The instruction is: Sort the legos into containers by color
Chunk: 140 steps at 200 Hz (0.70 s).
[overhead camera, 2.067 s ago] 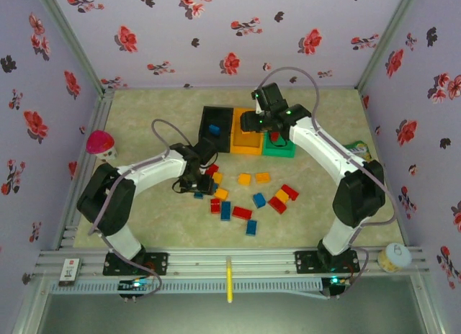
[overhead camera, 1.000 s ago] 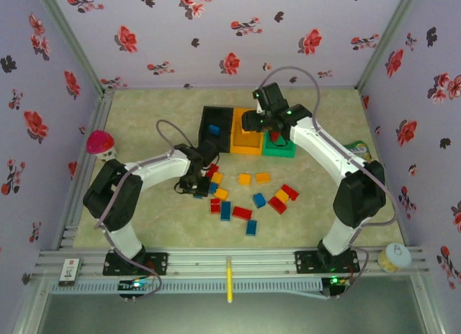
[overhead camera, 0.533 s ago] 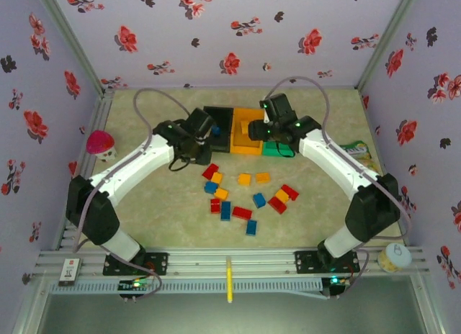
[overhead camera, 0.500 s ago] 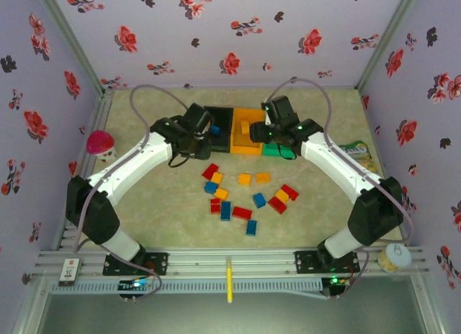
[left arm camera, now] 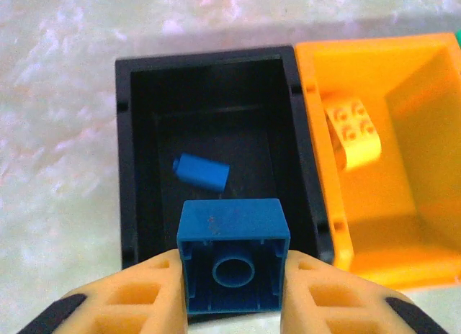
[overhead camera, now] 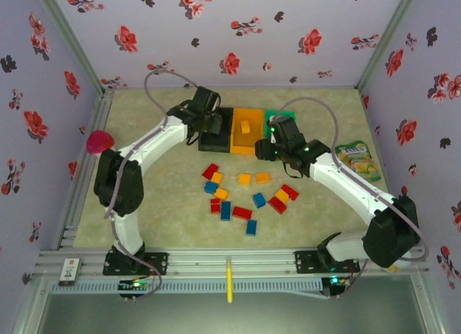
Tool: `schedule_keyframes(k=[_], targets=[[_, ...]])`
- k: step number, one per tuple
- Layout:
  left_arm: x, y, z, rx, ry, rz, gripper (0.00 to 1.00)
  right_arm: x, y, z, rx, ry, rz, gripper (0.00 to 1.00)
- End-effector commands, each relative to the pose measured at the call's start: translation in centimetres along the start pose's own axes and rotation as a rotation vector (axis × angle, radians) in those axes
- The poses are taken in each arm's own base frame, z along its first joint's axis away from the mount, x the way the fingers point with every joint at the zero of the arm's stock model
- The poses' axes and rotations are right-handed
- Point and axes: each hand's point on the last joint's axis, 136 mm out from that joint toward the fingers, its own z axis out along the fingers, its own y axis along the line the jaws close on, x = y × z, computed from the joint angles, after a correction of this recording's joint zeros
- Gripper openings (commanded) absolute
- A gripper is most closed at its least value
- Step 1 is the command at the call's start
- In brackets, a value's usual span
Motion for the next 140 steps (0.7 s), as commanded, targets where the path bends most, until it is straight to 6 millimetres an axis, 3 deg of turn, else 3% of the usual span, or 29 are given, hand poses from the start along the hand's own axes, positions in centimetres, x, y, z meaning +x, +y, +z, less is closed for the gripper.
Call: schedule_keyframes(k=[1, 9, 30, 43, 56, 73, 105, 140], targets=[[-3.4, 0.3, 2.2, 0.008, -0.103, -0.019, 0.31, 0.2, -0.1, -0.7, 0.009, -0.032, 0.019, 0.56], [-3.6, 0.3, 3.1, 0.014, -0.106, -0.025, 0.35, 0.5, 0.0, -0.9, 0.007, -0.033, 0.019, 0.56], [-4.0, 0.2, 4.8, 0.015, -0.117, -0.029, 0.54, 1.2, 0.2, -1.4, 0.003, -0.040, 0.020, 0.56], [-4.3, 0.1, 4.9, 0.016, -0.124, -0.031, 0.63, 1.6, 0.1, -1.8, 0.000, -0.043, 0.020, 0.56], [-4.5, 0.0, 4.2, 0.026, -0.132, -0.034, 0.66, 2.2, 0.0, -1.9, -0.001, -0.041, 0.021, 0.57], [-4.7, 0.0, 1.9, 0.046, -0.153, -0.033, 0.66, 2.9, -0.2, -2.2, 0.003, -0.038, 0.019, 0.57], [-3.7, 0.3, -4.7, 0.083, -0.205, -0.041, 0.67, 4.1, -0.2, -2.3, 0.000, -0.018, 0.015, 0.57], [0.8, 0.7, -10.4, 0.143, -0.220, -0.050, 0.69, 5.2, 1.2, -1.8, -0.060, 0.009, -0.072, 0.57]])
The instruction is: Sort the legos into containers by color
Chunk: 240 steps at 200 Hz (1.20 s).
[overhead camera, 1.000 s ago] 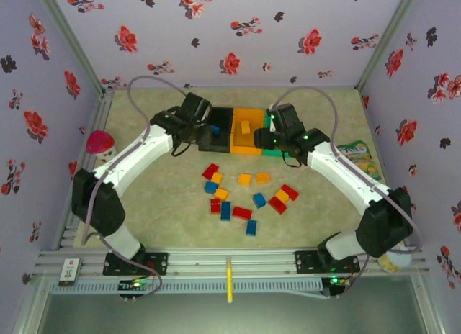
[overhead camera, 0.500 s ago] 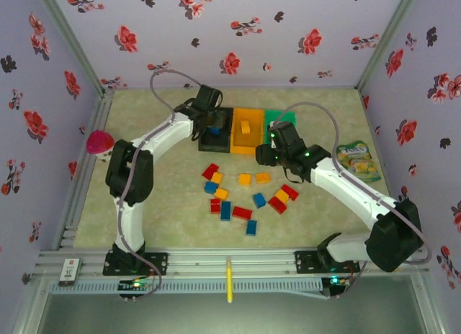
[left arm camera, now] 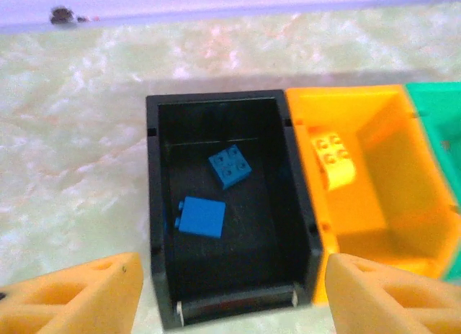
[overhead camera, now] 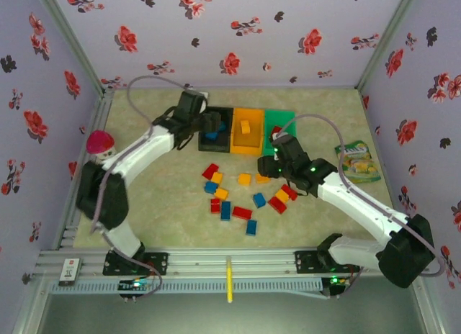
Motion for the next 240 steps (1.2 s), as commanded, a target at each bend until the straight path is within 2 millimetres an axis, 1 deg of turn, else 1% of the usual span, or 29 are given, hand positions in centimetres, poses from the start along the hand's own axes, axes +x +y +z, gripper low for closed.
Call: schedule_keyframes(k=[1, 9, 15, 16, 18, 19, 37, 55, 72, 87, 103, 125, 153, 181, 212, 216, 240], targets=[[0.6, -0.8, -4.5, 0.064, -0.059, -0.019, 0.69, 0.7, 0.9, 0.2, -0.042, 0.004, -0.060, 0.57], [1.4, -0.9, -5.9, 0.085, -0.077, -0.014, 0.70, 1.1, 1.4, 0.5, -0.067, 0.007, -0.096, 0.57], [2.1, -0.9, -6.5, 0.095, -0.085, -0.008, 0.71, 1.4, 1.7, 0.8, -0.080, 0.009, -0.119, 0.58], [2.1, -0.9, -6.9, 0.099, -0.092, -0.008, 0.71, 1.4, 1.8, 0.8, -0.082, 0.010, -0.121, 0.58], [2.8, -0.8, -6.7, 0.096, -0.081, -0.006, 0.71, 1.5, 1.8, 0.9, -0.087, 0.009, -0.125, 0.58], [2.6, -0.8, -7.0, 0.099, -0.089, -0.009, 0.71, 1.5, 1.9, 0.9, -0.089, 0.009, -0.127, 0.58], [4.3, -0.4, -8.9, 0.113, -0.096, -0.028, 0.72, 2.3, 2.3, 2.0, -0.113, 0.033, -0.150, 0.59], [5.8, -0.3, -10.2, 0.124, -0.090, -0.037, 0.72, 2.8, 2.5, 3.4, -0.111, 0.070, -0.155, 0.59], [6.7, -0.3, -11.1, 0.135, -0.090, -0.037, 0.72, 3.2, 2.4, 4.8, -0.093, 0.101, -0.139, 0.59], [7.3, -0.3, -11.5, 0.138, -0.081, -0.038, 0.73, 3.2, 1.8, 5.9, -0.038, 0.119, -0.069, 0.59], [7.6, -0.5, -11.8, 0.138, -0.067, -0.029, 0.73, 3.3, 1.6, 6.9, -0.006, 0.122, 0.042, 0.59], [7.6, -0.7, -12.1, 0.136, -0.068, -0.011, 0.73, 3.1, 2.6, 7.6, 0.013, 0.090, 0.117, 0.60], [7.7, -0.9, -12.2, 0.137, -0.068, 0.006, 0.74, 2.8, 3.9, 7.9, 0.062, 0.052, 0.138, 0.62], [7.7, -1.1, -12.4, 0.137, -0.058, 0.029, 0.75, 3.5, 4.7, 8.7, 0.091, 0.055, 0.157, 0.63], [7.5, -1.3, -12.5, 0.145, -0.063, 0.046, 0.76, 4.3, 4.7, 9.8, 0.149, 0.069, 0.136, 0.62], [7.5, -1.4, -12.5, 0.146, -0.064, 0.046, 0.76, 4.1, 4.3, 9.9, 0.175, 0.054, 0.127, 0.62], [7.3, -1.9, -12.1, 0.158, -0.058, 0.059, 0.76, 4.0, 4.0, 10.2, 0.229, 0.053, 0.092, 0.63]])
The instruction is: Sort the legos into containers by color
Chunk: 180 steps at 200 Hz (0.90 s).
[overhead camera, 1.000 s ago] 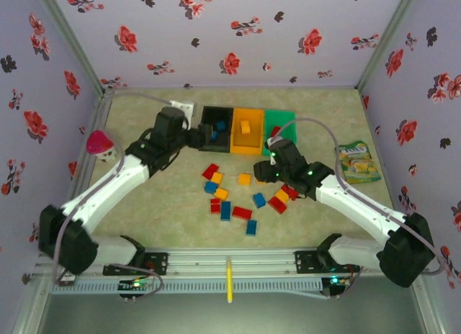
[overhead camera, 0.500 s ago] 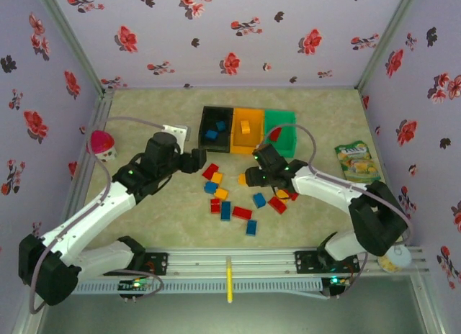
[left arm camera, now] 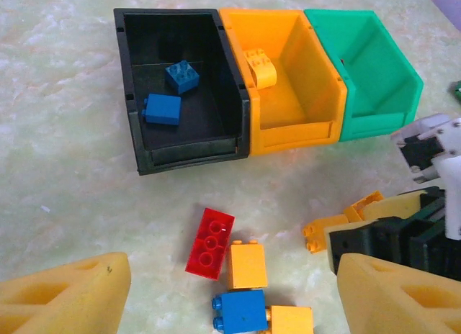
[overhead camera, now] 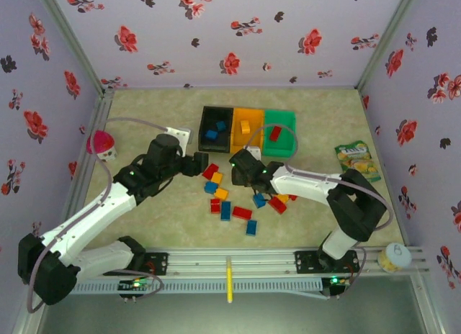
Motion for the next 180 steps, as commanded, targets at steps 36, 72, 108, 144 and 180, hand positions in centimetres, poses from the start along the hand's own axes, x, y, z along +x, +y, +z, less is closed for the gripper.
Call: schedule_keyframes(k=[36, 72, 108, 144, 180], targets=[[-1.4, -1.6, 0.4, 0.030, 0.005, 0.064, 0.76, -0.9, -0.4, 0.8, 0.109, -0.036, -0.015, 0.64], [-1.1, -1.8, 0.5, 0.035, 0.006, 0.066, 0.76, -0.5, -0.4, 1.8, 0.137, -0.012, -0.022, 0.64], [-1.0, -1.7, 0.3, 0.033, 0.005, 0.074, 0.76, 0.0, -0.4, 2.6, 0.145, 0.002, -0.021, 0.64], [-1.0, -1.7, 0.3, 0.034, 0.005, 0.078, 0.76, 0.3, -0.5, 3.1, 0.148, 0.011, -0.015, 0.62], [-0.9, -1.7, 0.3, 0.034, 0.005, 0.080, 0.76, 0.7, -0.4, 3.4, 0.139, 0.025, -0.017, 0.56]])
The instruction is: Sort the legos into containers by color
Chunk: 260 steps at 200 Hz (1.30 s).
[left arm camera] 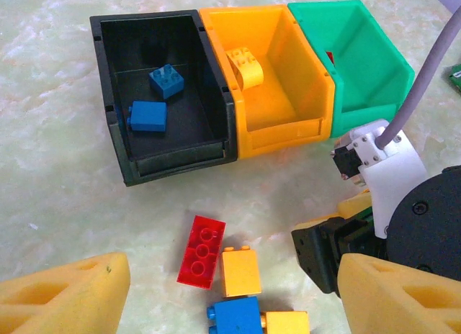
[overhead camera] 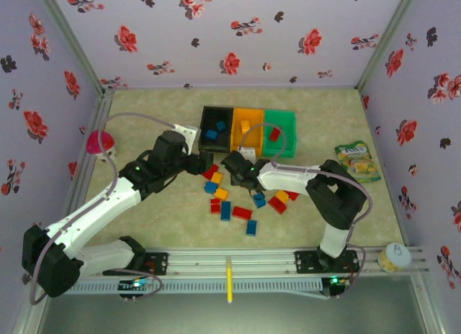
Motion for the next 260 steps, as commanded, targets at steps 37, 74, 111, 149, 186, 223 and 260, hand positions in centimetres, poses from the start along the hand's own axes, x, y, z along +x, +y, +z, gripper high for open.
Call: schedule_keyframes(k=[37, 74, 111, 149, 186, 223, 260], targets=[[-0.7, -0.5, -0.9, 0.018, -0.019, 0.026, 0.76, 0.2, 0.0, 0.8, 0.015, 0.012, 0.008, 0.52], [-0.9, -0.5, -1.5, 0.021, -0.029, 0.026, 0.76, -0.1, -0.3, 0.5, 0.003, 0.010, 0.010, 0.44], [-1.3, -0.6, -1.9, 0.024, -0.042, 0.021, 0.77, -1.8, -0.2, -1.3, -0.040, -0.022, -0.005, 0.38], [-2.0, -1.0, -2.6, 0.028, -0.044, 0.023, 0.77, -5.9, -0.9, -5.6, -0.064, -0.108, -0.057, 0.37], [-2.0, -1.1, -2.9, 0.018, -0.054, 0.019, 0.77, -10.4, -2.9, -9.0, -0.083, -0.192, -0.066, 0.36], [-1.9, -1.0, -2.7, 0.001, -0.054, 0.009, 0.77, -14.1, -3.9, -9.1, -0.112, -0.232, -0.077, 0.36], [-1.8, -1.4, -2.1, 0.000, -0.041, 0.004, 0.76, -17.1, -4.0, -5.9, -0.139, -0.228, -0.075, 0.36]])
